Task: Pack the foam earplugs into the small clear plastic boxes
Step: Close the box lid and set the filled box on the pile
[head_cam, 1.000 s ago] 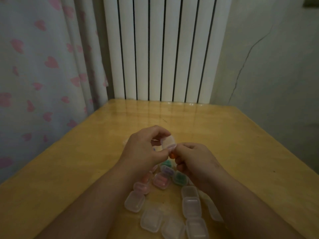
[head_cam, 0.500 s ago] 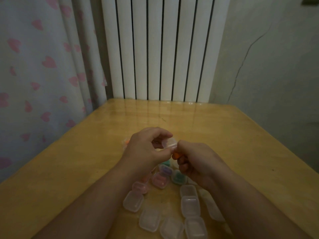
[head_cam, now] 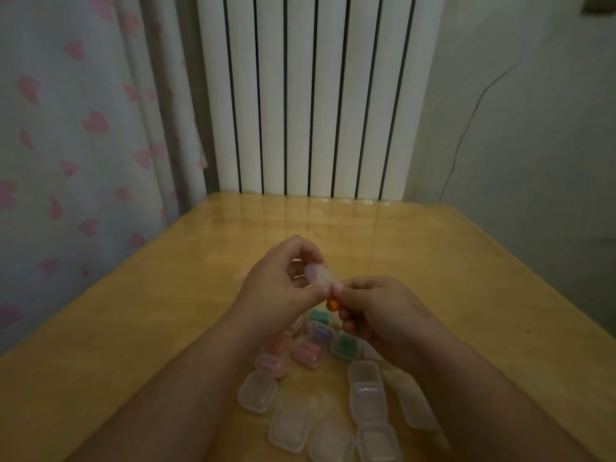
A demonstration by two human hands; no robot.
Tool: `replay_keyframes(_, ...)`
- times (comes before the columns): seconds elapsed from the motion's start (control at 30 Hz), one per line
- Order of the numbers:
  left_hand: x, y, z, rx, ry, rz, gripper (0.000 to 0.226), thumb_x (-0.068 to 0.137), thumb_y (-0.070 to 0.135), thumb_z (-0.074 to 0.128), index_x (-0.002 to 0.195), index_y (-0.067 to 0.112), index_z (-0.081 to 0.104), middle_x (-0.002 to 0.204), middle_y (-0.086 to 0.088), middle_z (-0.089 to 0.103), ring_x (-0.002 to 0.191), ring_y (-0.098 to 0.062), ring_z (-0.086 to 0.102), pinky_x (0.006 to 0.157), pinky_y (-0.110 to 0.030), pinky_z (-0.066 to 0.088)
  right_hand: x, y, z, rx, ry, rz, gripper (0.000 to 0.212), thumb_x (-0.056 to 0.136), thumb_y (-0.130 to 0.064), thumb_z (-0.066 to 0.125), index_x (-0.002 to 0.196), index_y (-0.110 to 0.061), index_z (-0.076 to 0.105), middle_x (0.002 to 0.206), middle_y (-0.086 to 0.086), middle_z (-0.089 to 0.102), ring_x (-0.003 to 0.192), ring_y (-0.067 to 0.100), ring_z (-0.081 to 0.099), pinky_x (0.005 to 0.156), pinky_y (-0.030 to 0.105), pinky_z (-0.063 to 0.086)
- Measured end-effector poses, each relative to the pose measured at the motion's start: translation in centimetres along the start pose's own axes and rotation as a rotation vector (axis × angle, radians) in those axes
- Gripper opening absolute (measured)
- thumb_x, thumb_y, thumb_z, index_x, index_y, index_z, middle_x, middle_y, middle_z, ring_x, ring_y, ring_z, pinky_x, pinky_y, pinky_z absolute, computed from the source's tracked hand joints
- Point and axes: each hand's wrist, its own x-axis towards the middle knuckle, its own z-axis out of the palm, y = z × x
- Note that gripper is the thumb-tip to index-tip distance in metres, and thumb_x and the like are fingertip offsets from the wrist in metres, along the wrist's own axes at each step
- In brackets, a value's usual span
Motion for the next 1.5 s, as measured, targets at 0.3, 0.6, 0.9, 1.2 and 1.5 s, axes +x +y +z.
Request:
replay_keyframes(0.3,0.1,-0.1,-0.1,0.134,0.045,0.016,0.02,0.071,0.022,0.085,0.076,0.032,0.069,0.099,0.004,0.065,0.087,-0.008,0.068,0.076,-0.032,0.061,0.9,0.4,-0.3,0.109,0.025,0.007,0.021,0.091,-0.009,0.062,0.094,0.01,0.068,0.071,0.01,0.054,0.057,0.012,0.045,0.05,0.021,0.039)
replay_keyframes(0.6,-0.1,-0.3,0.1,0.279,0.05,0.033,0.023,0.072,0.029,0.085,0.087,0.03,0.067,0.09,0.009,0.07,0.083,-0.002,0.069,0.075,-0.027,0.06,0.9,0.6,-0.3,0.038,0.013,-0.028,0.013,0.087,-0.003,0.062,0.087,0.006,0.072,0.07,0.009,0.054,0.058,0.012,0.044,0.051,0.023,0.036)
replay_keyframes(0.9,-0.3,0.4,0.4,0.251,0.101,0.07,0.01,0.084,0.031,0.072,0.087,0.034,0.063,0.076,0.008,0.07,0.073,-0.004,0.066,0.063,-0.021,0.053,0.8,0.7,0.1,-0.115,0.16,0.029,0.012,0.081,-0.016,0.066,0.072,-0.008,0.068,0.06,0.002,0.05,0.053,0.014,0.04,0.05,0.028,0.032)
replay_keyframes(1.2,-0.1,1.2,-0.2,0.0,0.064,-0.077,0.044,0.099,0.002,0.041,0.096,0.038,0.067,0.091,-0.004,0.066,0.07,-0.019,0.07,0.067,-0.034,0.061,0.8,0.2,-0.1,-0.051,0.181,-0.042,0.009,0.085,-0.012,0.067,0.084,-0.007,0.074,0.07,0.005,0.059,0.063,0.016,0.05,0.057,0.027,0.044)
replay_keyframes(1.5,-0.1,0.9,-0.5,0.203,-0.004,-0.108,0.037,0.068,0.019,0.082,0.094,0.04,0.067,0.096,0.01,0.07,0.085,-0.008,0.068,0.076,-0.031,0.057,0.3,-0.1,-0.3,-0.008,0.211,-0.127,0.008,0.086,-0.005,0.068,0.093,-0.007,0.071,0.076,0.008,0.066,0.063,0.012,0.061,0.056,0.021,0.054)
